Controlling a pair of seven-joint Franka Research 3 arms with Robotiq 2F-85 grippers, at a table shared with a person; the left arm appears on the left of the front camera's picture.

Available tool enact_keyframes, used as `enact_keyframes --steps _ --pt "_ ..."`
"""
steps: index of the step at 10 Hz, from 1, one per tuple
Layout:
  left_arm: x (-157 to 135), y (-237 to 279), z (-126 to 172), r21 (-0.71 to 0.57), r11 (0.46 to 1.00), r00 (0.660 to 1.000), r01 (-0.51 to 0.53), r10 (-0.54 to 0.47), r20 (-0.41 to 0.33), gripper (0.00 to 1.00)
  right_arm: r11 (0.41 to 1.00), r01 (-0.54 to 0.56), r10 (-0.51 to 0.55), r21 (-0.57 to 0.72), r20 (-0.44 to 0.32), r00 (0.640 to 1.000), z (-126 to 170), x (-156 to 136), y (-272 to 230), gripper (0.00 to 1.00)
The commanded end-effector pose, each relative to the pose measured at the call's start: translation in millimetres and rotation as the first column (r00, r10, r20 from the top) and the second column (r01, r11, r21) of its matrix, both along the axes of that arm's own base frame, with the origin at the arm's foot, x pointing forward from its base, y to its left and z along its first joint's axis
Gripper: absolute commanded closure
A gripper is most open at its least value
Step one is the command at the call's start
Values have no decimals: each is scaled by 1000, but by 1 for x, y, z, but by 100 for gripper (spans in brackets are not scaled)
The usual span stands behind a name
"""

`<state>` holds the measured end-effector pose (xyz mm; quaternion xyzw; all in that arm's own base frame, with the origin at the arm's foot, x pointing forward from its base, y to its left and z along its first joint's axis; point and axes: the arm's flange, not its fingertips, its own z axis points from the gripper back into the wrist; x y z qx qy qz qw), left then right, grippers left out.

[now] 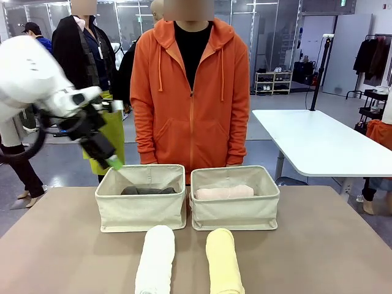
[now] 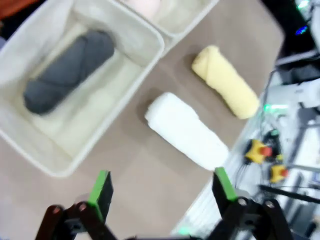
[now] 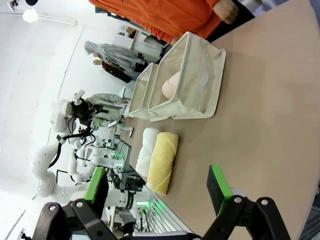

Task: Divide the towels into two baskets.
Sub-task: Pick up one hotel-folded towel from the bottom of the table and place it in the Fabric basket indicated by the person.

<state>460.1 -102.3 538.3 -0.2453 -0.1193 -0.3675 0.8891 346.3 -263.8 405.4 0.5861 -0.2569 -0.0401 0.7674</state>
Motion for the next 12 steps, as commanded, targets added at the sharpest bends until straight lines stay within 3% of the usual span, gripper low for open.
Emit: enact_keyframes --steps 1,3,4,6,8,9,10,11,12 --pt "-36 78 -1 -260 944 975 -205 174 -139 0 1000 4 -4 -7 -8 1000 3 -2 2 0" --pt "-73 171 -8 -487 773 908 -406 283 -308 0 1000 4 -4 -7 -8 1000 3 -2 2 0" --pt "-92 213 -15 -627 658 904 -417 229 -362 0 1000 4 -4 -7 -8 1000 3 -2 2 0" --pt "-130 278 -38 -678 588 893 -441 209 -399 0 1000 4 -4 -7 -8 1000 3 -2 2 0" --pt "-151 313 -65 -767 460 894 -448 232 -384 0 1000 4 -4 -7 -8 1000 3 -2 2 0" --pt "-152 314 -78 -767 464 896 -443 245 -369 0 1000 4 -4 -7 -8 1000 3 -2 2 0" --pt "-143 305 -79 -795 460 916 -396 256 -309 0 1000 4 -4 -7 -8 1000 3 -2 2 0" --pt "-163 322 -69 -737 476 877 -480 258 -405 0 1000 4 -4 -7 -8 1000 3 -2 2 0" --pt "-163 322 -69 -737 476 877 -480 258 -405 0 1000 4 -4 -7 -8 1000 3 -2 2 0"
